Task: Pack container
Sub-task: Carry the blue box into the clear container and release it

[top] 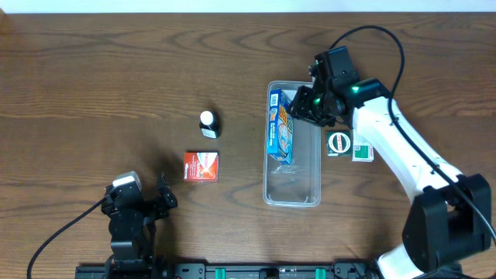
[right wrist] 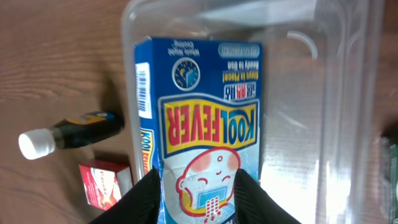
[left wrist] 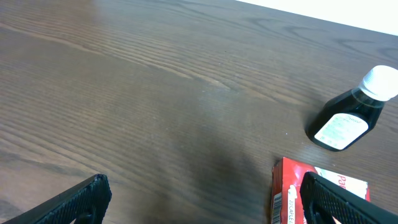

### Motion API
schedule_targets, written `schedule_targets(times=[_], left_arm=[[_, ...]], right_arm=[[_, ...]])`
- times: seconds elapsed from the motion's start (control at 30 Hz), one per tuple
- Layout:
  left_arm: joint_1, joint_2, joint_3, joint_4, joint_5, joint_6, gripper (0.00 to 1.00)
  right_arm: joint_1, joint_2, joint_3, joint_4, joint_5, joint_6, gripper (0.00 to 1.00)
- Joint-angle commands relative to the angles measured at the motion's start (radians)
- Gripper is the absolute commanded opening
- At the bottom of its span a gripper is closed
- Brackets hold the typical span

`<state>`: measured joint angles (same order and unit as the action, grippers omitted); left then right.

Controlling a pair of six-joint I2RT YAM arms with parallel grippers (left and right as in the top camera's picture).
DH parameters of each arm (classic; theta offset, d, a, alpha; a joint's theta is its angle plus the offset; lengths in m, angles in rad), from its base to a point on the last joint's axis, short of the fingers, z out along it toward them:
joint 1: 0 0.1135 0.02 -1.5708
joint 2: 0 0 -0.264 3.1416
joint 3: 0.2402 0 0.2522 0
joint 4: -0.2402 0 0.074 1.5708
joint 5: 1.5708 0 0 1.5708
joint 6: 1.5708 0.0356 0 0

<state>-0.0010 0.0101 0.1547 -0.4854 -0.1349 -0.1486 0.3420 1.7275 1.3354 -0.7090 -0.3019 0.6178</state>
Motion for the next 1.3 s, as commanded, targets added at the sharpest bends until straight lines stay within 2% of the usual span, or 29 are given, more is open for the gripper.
schedule_targets(times=[0.0,0.03,0.13,0.2,0.4,0.9,1.27], left_arm=[[0.005,-0.003,-0.018,0.001,-0.008,0.017,0.98],[0.005,-0.003,-0.018,0.001,-0.008,0.017,0.98],[0.005,-0.003,-0.018,0.001,-0.008,0.017,0.98],[0.005,-0.003,-0.018,0.0,-0.008,0.017,0.98],[0.005,-0.003,-0.018,0.001,-0.008,0.017,0.98],[0.005,-0.003,-0.018,0.0,-0.008,0.017,0.98],[0.005,-0.003,-0.018,0.001,-0.008,0.017,0.98]], right_arm=[[-0.002,-0.055,-0.004,0.021,-0.004,-0.06,0.29],[0.009,-0.055,-0.004,0.037,-0.029,-0.067,0.21],[0.044,-0.044,-0.004,0.064,-0.038,-0.071,0.07],[0.078,-0.032,-0.004,0.085,-0.025,-0.081,0.01],[0.151,0.018,-0.004,0.1,0.114,-0.08,0.01],[0.155,0.185,-0.004,0.103,0.183,-0.073,0.01],[0.147,0.161,-0.004,0.113,0.2,-0.141,0.01]])
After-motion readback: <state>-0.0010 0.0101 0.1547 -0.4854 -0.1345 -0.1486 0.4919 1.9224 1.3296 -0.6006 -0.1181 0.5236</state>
